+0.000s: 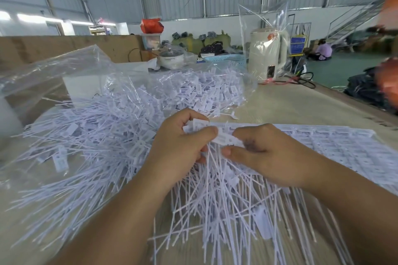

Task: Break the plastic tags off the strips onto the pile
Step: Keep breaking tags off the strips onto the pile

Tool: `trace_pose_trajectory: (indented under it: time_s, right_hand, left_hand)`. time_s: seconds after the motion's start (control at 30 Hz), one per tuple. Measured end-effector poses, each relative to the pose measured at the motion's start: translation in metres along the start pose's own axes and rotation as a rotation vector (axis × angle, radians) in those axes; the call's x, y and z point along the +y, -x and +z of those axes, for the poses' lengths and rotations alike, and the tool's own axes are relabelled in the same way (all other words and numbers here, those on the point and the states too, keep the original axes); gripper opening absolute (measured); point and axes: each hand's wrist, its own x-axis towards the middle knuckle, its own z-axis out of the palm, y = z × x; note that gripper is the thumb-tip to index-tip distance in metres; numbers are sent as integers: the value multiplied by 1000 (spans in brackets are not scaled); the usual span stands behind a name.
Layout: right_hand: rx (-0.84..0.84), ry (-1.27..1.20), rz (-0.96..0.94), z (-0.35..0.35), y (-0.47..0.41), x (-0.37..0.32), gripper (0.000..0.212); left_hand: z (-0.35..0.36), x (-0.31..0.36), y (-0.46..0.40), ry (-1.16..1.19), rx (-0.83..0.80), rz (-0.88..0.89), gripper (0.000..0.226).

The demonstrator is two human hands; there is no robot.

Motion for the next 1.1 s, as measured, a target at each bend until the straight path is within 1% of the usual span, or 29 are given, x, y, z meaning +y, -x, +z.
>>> trace_pose_trajectory:
  time_s: [0.07,0.13,0.2,0.27,0.4,0.47,0.53,0.63,0.73,0.9,0.97,1.03,1.1]
  right_hand:
    - [-1,15,8,4,-1,1,35]
    - [-18,-1,-10,8,-2,-1,30]
    - [-59,-45,-31,11,-2,-4,25]
    - [-47,-43,-26,13,-3,-5,26]
    - [120,37,-47,17,-5,-7,40]
    - [237,26,-82,20,-5,-10,38]
    - [310,15,-103,24,-4,-12,34]
    - [399,5,-133,29,-4,-11,30]
    - [493,33,-150,35,-5,-11,40]
    - [604,109,-181,40,-6,-14,43]
    - [647,167,-221,41,-5,-17,37]
    - [709,245,-258,40,-5,-20,38]
    - [743,251,-277,36,-6,-22,39]
  left_hand:
    - [1,-3,0,-2,-25,-17,10]
    - [4,-6,1,-19,-52,-9,9]
    - [6,-9,1,-47,-71,13,13]
    - [8,-10,1,-59,-74,16,12]
    - [8,-7,0,1,-53,12,14]
    - [9,-5,1,58,-48,11,17]
    - [10,-4,1,80,-44,28,17]
    - [10,-2,2,38,-19,74,17]
    - [12,-2,0,17,6,104,19]
    - [16,-4,-1,-35,59,141,26]
    - [17,-5,-1,-19,77,122,28]
    - [14,-4,-1,38,127,53,29]
    - [10,-4,-1,20,180,23,30]
